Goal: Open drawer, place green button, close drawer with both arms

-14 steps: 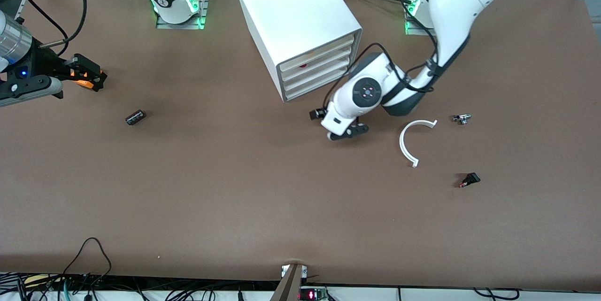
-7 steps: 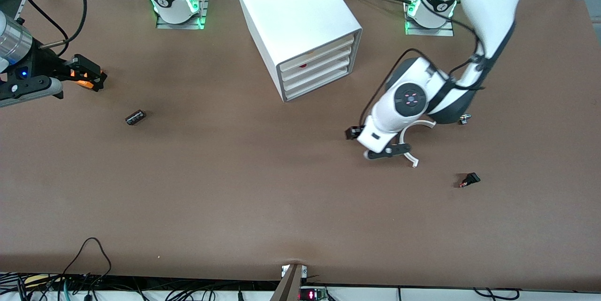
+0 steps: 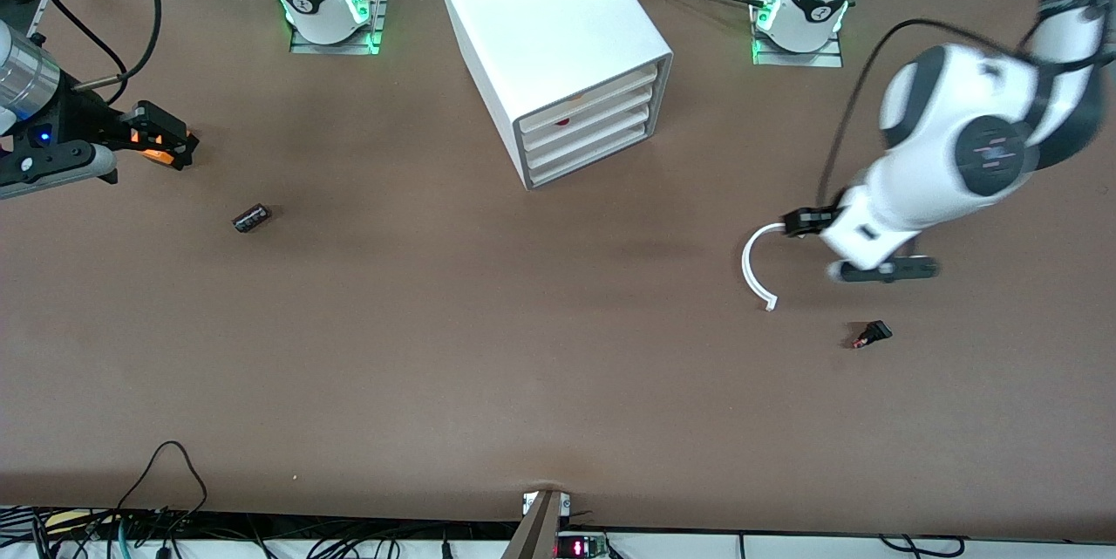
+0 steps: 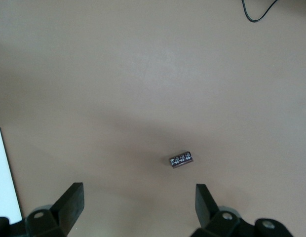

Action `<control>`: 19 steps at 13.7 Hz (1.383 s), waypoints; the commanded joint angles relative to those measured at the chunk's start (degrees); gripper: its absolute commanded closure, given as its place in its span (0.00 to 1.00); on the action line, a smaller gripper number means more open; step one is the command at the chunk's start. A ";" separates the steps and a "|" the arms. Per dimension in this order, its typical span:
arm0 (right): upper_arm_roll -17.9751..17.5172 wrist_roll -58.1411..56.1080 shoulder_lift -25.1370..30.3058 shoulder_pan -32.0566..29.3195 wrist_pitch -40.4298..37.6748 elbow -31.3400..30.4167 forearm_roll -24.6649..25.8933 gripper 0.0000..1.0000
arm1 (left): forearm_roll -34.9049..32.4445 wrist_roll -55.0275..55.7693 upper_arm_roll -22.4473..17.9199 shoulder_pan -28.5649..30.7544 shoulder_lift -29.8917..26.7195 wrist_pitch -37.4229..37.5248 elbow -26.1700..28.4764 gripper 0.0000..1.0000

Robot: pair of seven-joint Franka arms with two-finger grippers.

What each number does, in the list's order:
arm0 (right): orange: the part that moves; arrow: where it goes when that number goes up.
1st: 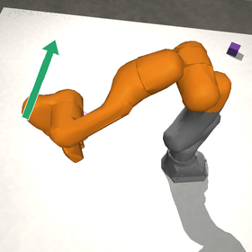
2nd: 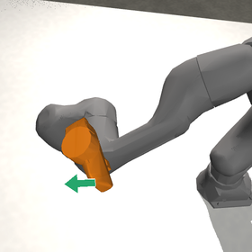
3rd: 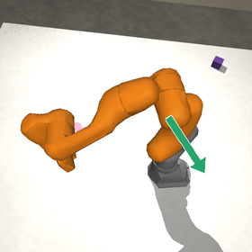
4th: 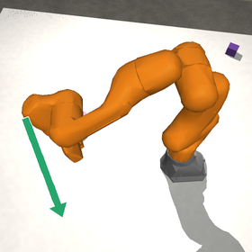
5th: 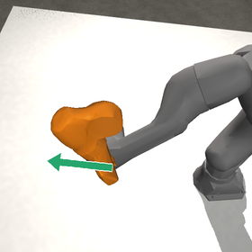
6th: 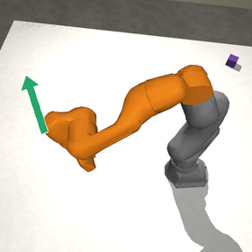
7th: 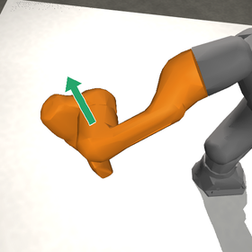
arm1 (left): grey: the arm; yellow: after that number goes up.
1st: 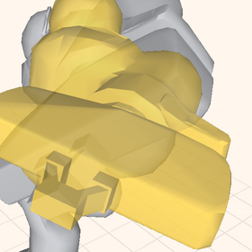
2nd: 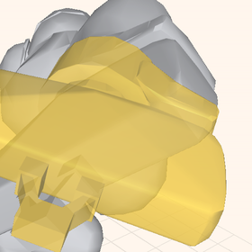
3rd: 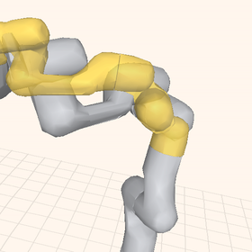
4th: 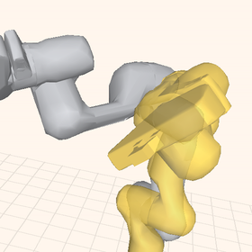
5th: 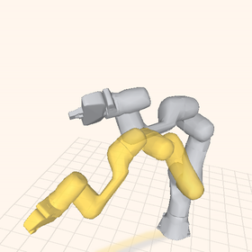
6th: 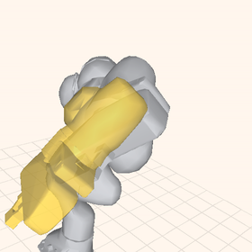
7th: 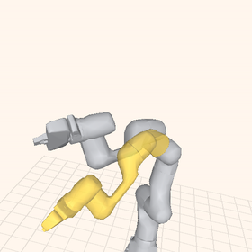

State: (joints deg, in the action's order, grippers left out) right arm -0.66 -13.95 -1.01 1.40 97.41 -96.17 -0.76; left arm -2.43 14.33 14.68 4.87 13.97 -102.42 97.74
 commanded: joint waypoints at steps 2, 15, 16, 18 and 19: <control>-0.30 0.59 -0.57 -0.35 -0.73 1.33 0.06 0.00 | 1.38 -8.95 -6.49 -1.00 -7.10 2.74 1.93 0.00; -0.30 0.59 -0.57 -0.35 -0.29 1.33 0.06 0.00 | 1.55 -11.87 -14.58 -2.14 -16.17 9.08 0.96 0.00; -0.30 0.59 -0.57 -0.35 -0.20 1.33 0.06 0.00 | 2.86 -11.35 -15.02 -2.40 -16.17 9.16 0.88 0.00; -0.30 0.59 -0.57 -0.35 -0.20 1.42 0.06 0.00 | 4.19 -11.42 -15.38 -2.49 -16.34 9.17 0.96 0.00; -0.30 0.59 -0.57 -0.35 -0.11 1.42 0.06 0.00 | 4.10 -11.86 -15.29 -2.58 -16.25 8.90 0.79 0.00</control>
State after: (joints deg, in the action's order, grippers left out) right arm -0.66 -13.93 -1.02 1.39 97.52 -96.13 -0.76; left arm 0.49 2.95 0.45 3.54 -1.15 -93.70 97.79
